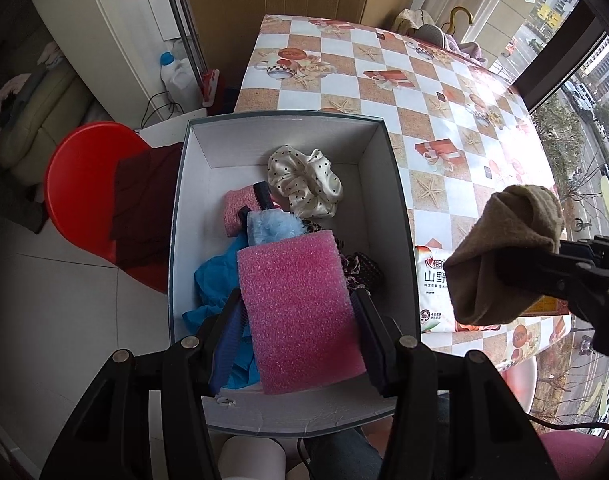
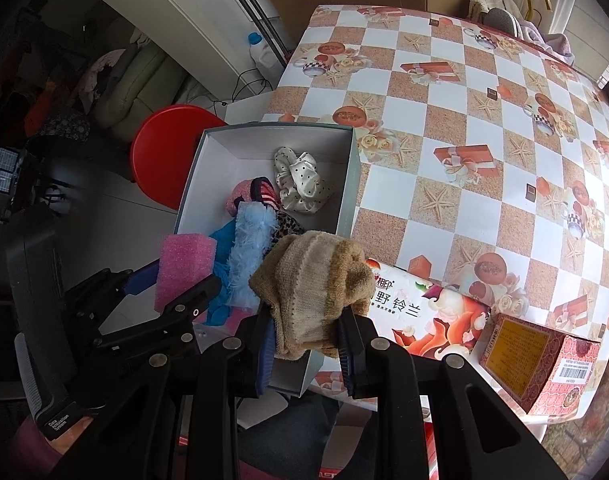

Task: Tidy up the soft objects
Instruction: 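Carry the pink sponge with left while right carries the beige cuff to the box, then open both tools to drop the sponge and cuff into the box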

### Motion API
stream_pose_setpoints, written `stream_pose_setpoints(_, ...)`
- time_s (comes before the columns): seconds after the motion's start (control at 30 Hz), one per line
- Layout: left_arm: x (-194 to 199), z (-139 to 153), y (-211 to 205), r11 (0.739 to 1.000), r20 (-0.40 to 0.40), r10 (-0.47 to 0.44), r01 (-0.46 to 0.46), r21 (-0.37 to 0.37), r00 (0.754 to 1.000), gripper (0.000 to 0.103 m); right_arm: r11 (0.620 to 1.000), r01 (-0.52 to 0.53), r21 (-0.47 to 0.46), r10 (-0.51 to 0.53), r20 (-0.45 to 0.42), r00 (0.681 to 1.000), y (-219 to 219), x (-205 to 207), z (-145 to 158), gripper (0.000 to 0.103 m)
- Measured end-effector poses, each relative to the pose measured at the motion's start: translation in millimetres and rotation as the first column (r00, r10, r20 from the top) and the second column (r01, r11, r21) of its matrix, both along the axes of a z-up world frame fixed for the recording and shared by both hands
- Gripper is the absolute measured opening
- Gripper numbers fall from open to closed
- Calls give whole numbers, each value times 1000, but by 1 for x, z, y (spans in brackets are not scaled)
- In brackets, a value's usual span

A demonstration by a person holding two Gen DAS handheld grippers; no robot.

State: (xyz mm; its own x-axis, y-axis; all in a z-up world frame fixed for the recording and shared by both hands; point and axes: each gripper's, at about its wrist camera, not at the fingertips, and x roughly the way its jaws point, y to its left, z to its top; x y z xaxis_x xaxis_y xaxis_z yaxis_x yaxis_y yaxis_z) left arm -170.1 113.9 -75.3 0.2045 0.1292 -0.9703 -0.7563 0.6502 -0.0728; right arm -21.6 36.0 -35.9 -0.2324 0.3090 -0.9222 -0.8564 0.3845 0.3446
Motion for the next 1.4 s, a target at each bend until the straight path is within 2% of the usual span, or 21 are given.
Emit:
stream_pose_setpoints(0.63, -9, -9, 4, 1000, -7, 24, -24, -6, 1000, 57, 994, -104, 16, 104, 16, 994, 43, -25, -1, 28)
stream_pose_setpoints(0.7, -10, -8, 4, 1000, -3, 26, -26, 2, 1000, 60, 994, -113, 13, 113, 13, 994, 46, -26, -2, 29)
stream_pose_setpoints(0.73, -9, -8, 4, 1000, -3, 26, -26, 0, 1000, 65, 993, -116, 11, 116, 12, 993, 48, -26, -3, 30)
stream_pose_setpoints(0.77, -10, -8, 4, 1000, 0, 29, -29, 0, 1000, 73, 993, -118, 9, 118, 13, 993, 49, -26, -3, 37)
stream_pose_setpoints(0.8, -11, -7, 5, 999, 7, 35, -35, 1, 999, 77, 993, -120, 9, 119, 16, 993, 49, -26, -3, 49)
stream_pose_setpoints(0.87, -12, -6, 6, 999, 11, 50, -50, 7, 999, 82, 993, -120, 16, 120, 29, 992, 49, -25, -2, 60)
stream_pose_setpoints(0.97, -14, -6, 9, 997, 7, 74, -74, 12, 997, 88, 993, -120, 16, 119, 46, 992, 49, -23, 1, 61)
stream_pose_setpoints(1.03, -15, -3, 10, 996, 15, 81, -81, 29, 997, 89, 994, -111, 10, 110, 46, 993, 48, -20, 1, 77)
stream_pose_setpoints(1.07, -15, 0, 10, 996, 21, 79, -80, 40, 997, 89, 995, -103, 10, 103, 46, 994, 47, -19, 1, 94)
stream_pose_setpoints(1.1, -14, 3, 9, 996, 27, 77, -78, 53, 997, 89, 995, -94, 13, 93, 48, 994, 45, -17, 1, 98)
stream_pose_setpoints(1.23, -14, 12, 11, 989, 17, 105, -106, 102, 994, 90, 997, -77, 6, 76, 62, 995, 42, -12, 3, 98)
stream_pose_setpoints(1.27, -15, 13, 12, 989, 20, 112, -113, 97, 994, 90, 997, -74, 2, 74, 68, 995, 42, -10, 3, 102)
stream_pose_setpoints(1.4, -14, 10, 15, 992, 15, 119, -120, 39, 993, 90, 998, -62, -4, 62, 90, 994, 37, -6, 4, 102)
